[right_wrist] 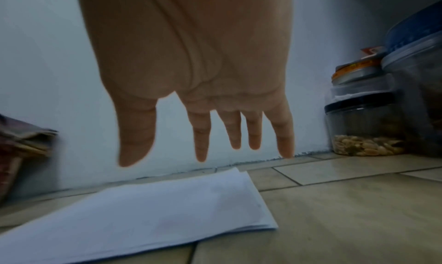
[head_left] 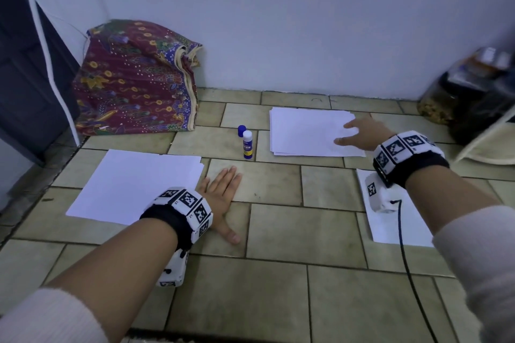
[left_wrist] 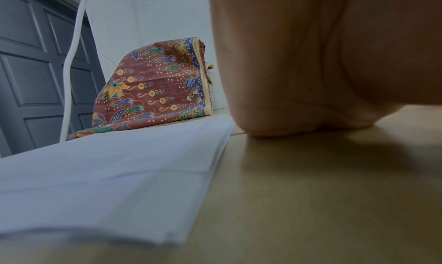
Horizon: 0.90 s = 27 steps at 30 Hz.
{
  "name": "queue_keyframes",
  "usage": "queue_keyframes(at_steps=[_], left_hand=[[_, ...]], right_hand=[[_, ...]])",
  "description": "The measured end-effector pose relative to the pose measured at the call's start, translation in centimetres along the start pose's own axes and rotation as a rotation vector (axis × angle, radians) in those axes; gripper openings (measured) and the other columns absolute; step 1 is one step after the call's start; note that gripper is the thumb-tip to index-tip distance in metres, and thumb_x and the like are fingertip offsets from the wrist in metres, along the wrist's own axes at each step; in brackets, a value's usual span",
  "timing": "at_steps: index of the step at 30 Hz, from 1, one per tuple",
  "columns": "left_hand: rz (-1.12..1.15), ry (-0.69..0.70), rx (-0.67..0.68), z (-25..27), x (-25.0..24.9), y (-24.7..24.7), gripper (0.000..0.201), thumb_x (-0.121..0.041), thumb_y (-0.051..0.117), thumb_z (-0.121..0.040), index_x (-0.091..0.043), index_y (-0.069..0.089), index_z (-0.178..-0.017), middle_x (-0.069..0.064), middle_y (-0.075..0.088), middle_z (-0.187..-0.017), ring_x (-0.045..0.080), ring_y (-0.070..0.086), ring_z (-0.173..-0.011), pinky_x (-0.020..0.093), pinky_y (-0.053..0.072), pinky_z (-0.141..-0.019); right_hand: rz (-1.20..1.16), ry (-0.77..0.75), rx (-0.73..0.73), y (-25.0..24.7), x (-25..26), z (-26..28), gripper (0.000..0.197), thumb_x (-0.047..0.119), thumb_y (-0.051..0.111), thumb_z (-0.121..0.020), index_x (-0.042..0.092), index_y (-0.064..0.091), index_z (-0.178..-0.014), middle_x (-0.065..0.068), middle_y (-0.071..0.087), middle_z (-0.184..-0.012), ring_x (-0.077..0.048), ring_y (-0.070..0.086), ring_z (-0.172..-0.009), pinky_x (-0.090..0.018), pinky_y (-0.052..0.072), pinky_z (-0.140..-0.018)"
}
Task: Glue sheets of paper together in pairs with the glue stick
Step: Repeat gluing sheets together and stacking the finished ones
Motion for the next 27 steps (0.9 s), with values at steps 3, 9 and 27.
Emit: queue_keyframes(at_steps=[3, 9, 27], left_hand=[[-0.010, -0.013, -0.003, -0.1, 0.1, 0.2, 0.140, -0.068, 0.070, -0.067, -0.011, -0.031, -0.144, 0.006, -0.040, -0.150, 0.020, -0.034, -0.140, 0.046, -0.012, -0.116], [-0.038, -0.039, -0.025, 0.1, -0.1, -0.1, 0.139, -0.069, 0.069, -0.067, -0.010, -0.030, -0.145, 0.007, -0.038, -0.151, 0.021, -0.031, -0.141, 0.046, -0.010, -0.117], [-0.036, -0.115, -0.015, 0.1, -0.4, -0.2, 0.132, -0.060, 0.071, -0.073, -0.008, -0.026, -0.147, 0.006, -0.035, -0.153, 0.020, -0.027, -0.143, 0.047, 0.000, -0.119]], right_hand=[[0.031, -0.007, 0.155, 2.4, -0.4, 3.4, 0.101, 0.072, 0.055, -0.074, 0.018, 0.017, -0.151, -0.006, 0.017, -0.158, -0.028, 0.020, -0.144, -0.045, 0.022, -0.115], [0.160, 0.027, 0.348, 7.5, -1.7, 11.4, 0.130, 0.074, 0.065, -0.062, 0.021, -0.015, -0.150, -0.010, -0.016, -0.158, -0.041, -0.013, -0.143, -0.059, 0.015, -0.113], [0.335, 0.054, 0.320, 11.7, -3.4, 12.4, 0.159, 0.073, 0.077, -0.043, 0.018, -0.034, -0.142, -0.014, -0.032, -0.152, -0.043, -0.020, -0.141, -0.059, 0.012, -0.114]])
Point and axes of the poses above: each hand's wrist, its own z-axis away from the middle knuckle, its own y-axis out of the palm, x = y × z, the point moved 10 cm from there along -z, towards the middle knuckle
